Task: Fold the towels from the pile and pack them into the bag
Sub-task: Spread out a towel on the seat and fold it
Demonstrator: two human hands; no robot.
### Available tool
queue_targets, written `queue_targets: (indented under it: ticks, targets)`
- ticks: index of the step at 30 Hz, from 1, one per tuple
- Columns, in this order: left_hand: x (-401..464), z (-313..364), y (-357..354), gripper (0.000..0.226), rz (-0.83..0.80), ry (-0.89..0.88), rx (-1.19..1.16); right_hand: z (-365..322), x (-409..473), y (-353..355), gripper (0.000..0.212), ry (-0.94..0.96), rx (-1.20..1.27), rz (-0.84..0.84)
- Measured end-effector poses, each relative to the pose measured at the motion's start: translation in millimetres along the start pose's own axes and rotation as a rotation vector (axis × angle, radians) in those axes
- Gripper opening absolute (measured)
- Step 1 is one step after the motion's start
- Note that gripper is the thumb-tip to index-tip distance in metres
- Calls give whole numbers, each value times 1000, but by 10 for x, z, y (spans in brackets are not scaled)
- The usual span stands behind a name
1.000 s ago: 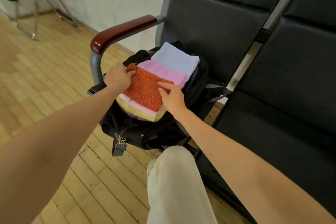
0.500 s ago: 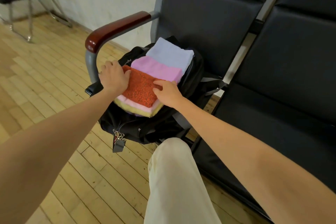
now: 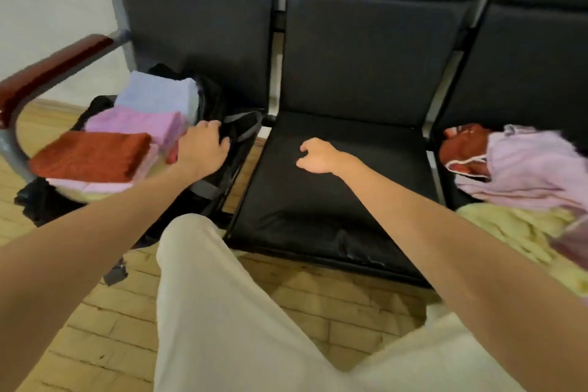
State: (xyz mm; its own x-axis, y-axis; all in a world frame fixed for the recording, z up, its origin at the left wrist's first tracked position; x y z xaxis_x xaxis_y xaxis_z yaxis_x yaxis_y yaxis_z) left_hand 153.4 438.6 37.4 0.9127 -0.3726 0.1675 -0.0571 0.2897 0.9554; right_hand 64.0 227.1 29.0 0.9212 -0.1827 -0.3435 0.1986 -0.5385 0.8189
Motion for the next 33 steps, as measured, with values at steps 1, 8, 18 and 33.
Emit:
queue_targets:
  ticks: [1, 8, 18, 33]
  targets:
    - [-13, 254, -135, 44, -32, -39, -20, 325, -86, 56, 48, -51, 10, 14]
    - [-243, 2014, -1149, 52, -319, -280, -88, 2517, -994, 306, 45, -400, 59, 206]
    - [-358, 4026, -2058, 52, -587, -479, -133, 4086, -1657, 717, 66, -534, 37, 577]
    - [-274, 5722, -2721, 32, -590, -613, -445, 4829, -1507, 1050, 41, -680, -310, 622]
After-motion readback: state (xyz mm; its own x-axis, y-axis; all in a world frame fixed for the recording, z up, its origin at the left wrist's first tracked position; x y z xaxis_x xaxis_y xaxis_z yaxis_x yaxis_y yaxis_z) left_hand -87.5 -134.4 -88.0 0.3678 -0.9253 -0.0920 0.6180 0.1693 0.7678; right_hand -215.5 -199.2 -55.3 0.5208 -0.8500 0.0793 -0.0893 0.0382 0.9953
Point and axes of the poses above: each hand's wrist, its own x-axis towards the middle knuckle, its own y-axis out of the back of the hand, z = x × y, the point moved 4 cm from there along x, towards the middle knuckle, and after that the axes turned 2 degrees about -y, right-handed, at the moved point
